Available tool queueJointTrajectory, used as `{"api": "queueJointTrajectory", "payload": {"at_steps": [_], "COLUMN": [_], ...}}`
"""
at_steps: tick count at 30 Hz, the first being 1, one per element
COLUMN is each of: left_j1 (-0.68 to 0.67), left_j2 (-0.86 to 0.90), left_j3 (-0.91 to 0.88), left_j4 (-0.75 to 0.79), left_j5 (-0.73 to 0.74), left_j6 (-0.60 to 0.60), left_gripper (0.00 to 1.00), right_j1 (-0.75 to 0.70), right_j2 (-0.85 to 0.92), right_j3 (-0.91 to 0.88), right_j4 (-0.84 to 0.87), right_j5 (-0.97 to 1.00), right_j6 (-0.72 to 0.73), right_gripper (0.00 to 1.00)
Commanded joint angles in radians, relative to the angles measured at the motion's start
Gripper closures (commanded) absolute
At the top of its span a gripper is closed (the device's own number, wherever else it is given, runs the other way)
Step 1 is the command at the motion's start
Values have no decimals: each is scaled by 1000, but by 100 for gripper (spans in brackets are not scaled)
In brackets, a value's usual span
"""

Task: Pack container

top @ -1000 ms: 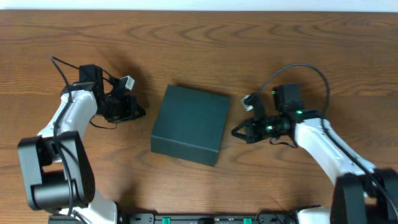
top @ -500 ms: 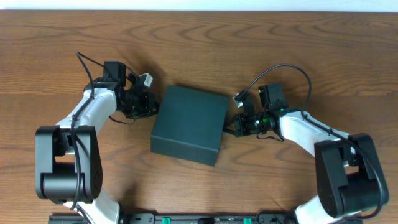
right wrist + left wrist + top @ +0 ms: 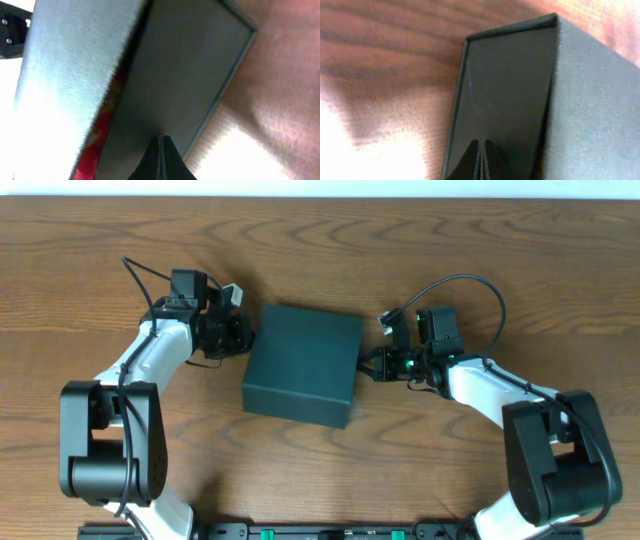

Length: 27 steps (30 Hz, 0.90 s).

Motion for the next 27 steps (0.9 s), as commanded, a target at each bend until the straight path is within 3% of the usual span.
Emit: {"api": "queueJointTrajectory", "payload": {"at_steps": [1,10,27], "left_j1": [-27,-29,-83], "left_j2": [7,7,8], "left_j3": [55,66,67], "left_j4": [7,8,42], "left_j5": [53,55,17], "left_j6": [-27,-46,-101], "left_gripper": [94,94,95], "right_j1": [8,-5,-57], "right_j2": [34,161,162], "right_j3": [101,267,293], "right_j4": [22,-31,-95], "right_j5": [-67,-92,-96], "right_j6": [14,23,5], "right_gripper": [99,98,98]}}
